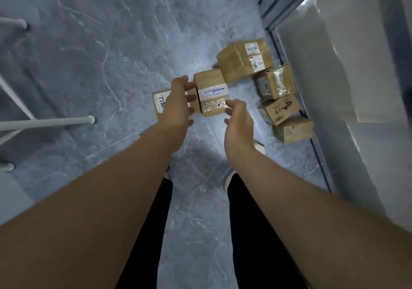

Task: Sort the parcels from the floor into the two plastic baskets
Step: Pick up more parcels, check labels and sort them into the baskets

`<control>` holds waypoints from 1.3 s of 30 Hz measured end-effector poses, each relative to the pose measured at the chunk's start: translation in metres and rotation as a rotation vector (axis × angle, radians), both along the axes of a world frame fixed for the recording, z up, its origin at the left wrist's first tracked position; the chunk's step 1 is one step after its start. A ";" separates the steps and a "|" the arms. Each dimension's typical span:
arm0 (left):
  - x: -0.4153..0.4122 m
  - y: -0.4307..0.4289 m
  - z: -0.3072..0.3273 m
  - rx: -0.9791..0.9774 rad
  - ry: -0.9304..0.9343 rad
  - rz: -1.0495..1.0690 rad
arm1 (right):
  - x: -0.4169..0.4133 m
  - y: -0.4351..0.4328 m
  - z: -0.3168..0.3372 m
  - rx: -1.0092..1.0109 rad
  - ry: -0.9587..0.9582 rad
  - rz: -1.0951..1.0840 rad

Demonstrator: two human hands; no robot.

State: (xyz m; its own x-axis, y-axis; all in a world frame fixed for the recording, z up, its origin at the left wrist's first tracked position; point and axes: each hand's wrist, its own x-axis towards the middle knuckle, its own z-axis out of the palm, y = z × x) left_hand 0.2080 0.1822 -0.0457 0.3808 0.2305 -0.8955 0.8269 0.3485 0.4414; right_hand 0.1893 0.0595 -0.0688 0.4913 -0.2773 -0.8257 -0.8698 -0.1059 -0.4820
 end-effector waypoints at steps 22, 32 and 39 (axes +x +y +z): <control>0.018 -0.053 -0.245 0.161 -0.049 -0.028 | 0.046 -0.043 -0.242 -0.050 -0.041 0.181; 0.004 -0.055 -0.232 0.186 -0.013 0.042 | 0.030 -0.042 -0.241 0.023 0.016 0.110; -0.004 -0.052 -0.201 0.116 0.041 0.068 | 0.010 -0.049 -0.215 0.062 0.041 0.112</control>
